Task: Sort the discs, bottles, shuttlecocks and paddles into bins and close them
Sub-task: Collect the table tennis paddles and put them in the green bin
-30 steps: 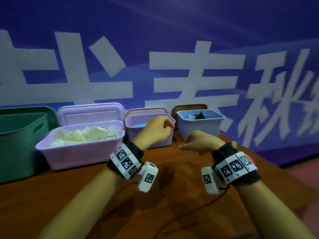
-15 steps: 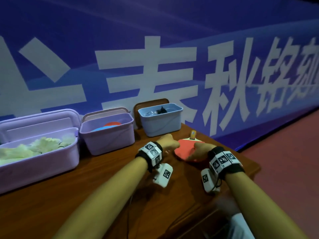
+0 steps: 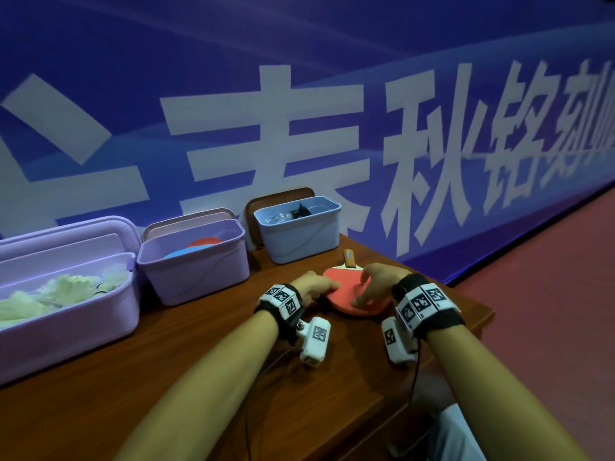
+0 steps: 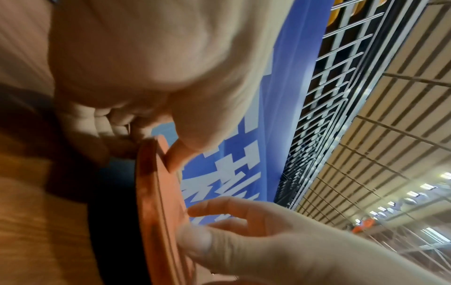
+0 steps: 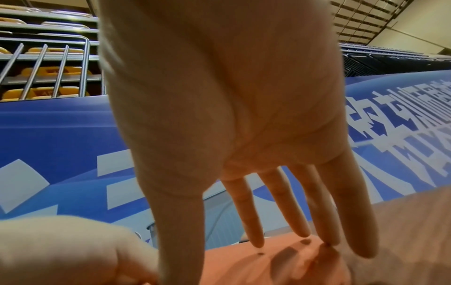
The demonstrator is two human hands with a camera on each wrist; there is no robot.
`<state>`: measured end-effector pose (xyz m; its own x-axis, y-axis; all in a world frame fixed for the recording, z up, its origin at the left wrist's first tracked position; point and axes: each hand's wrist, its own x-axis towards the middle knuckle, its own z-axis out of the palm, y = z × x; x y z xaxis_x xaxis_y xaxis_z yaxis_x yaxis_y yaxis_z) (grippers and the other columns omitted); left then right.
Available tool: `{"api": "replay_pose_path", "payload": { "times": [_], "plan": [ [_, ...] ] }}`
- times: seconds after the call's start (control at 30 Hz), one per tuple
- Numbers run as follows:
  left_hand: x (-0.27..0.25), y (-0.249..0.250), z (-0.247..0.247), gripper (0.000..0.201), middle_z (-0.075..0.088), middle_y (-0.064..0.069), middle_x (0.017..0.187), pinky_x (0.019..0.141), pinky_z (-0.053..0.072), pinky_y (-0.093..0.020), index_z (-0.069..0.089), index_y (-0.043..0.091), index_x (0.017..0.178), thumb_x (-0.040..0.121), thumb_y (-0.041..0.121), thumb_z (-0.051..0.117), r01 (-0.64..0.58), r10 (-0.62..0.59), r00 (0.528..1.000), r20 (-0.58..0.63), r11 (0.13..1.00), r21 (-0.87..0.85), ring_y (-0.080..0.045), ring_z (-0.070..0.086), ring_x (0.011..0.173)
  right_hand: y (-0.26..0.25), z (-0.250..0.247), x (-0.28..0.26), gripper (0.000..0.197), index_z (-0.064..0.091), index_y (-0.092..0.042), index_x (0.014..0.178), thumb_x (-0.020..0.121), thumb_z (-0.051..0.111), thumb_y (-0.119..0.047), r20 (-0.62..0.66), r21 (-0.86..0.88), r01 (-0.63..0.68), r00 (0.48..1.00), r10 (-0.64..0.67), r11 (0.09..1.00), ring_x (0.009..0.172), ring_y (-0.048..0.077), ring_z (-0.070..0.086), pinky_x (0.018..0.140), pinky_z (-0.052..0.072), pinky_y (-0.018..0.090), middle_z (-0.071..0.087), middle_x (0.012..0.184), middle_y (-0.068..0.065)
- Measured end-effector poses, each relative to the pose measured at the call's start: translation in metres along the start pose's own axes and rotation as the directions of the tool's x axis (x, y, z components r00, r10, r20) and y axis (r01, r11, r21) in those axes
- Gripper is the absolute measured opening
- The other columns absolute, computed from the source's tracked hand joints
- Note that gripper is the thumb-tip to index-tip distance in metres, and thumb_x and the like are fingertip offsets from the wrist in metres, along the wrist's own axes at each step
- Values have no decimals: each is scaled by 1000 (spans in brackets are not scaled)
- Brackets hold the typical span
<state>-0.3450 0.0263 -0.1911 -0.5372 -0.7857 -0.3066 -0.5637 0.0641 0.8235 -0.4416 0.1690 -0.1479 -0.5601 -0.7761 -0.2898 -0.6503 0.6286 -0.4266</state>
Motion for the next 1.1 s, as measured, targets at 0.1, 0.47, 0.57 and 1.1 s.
{"api": "replay_pose_path", "payload": {
  "times": [0.1, 0.47, 0.57, 1.1],
  "plan": [
    [-1, 1, -2, 28, 64, -11, 93, 49, 49, -28, 55, -3, 125, 99, 9, 57, -38, 36, 999, -24, 995, -96, -17, 60, 68, -4, 5, 4, 72, 53, -13, 133, 76, 81, -48, -35, -13, 30, 999, -30, 999, 104, 21, 63, 85, 54, 33, 63, 126, 5],
    [-25, 3, -115, 33, 72, -4, 109, 81, 49, -30, 72, 12, 115, 102, 37, 55, -439, 453, 822, -345, 890, 124, -20, 65, 99, -65, 25, 14, 85, 11, -25, 155, 91, 58, -53, -485, 206, 242, 867, -116, 948, 145, 42, 17, 114, 25, 55, 15, 158, 21],
    [-51, -5, -178, 29, 71, 5, 98, 75, 47, -26, 76, 17, 107, 96, 41, 65, -497, 518, 778, -356, 854, 155, -10, 64, 88, -95, 28, 16, 87, 7, -32, 157, 90, 55, -61, -545, 231, 347, 820, -175, 909, 150, 40, 6, 116, 19, 56, 1, 164, 18],
    [-173, -158, -440, 20, 78, 0, 86, 68, 55, -21, 80, 17, 91, 89, 36, 74, -410, 203, 759, -618, 887, -212, -9, 69, 69, -338, 115, -26, 44, 46, -21, 132, 96, 64, -37, -290, 913, 400, 772, -565, 78, 51, 16, 45, 46, 35, 24, 66, 78, 10]
  ]
}}
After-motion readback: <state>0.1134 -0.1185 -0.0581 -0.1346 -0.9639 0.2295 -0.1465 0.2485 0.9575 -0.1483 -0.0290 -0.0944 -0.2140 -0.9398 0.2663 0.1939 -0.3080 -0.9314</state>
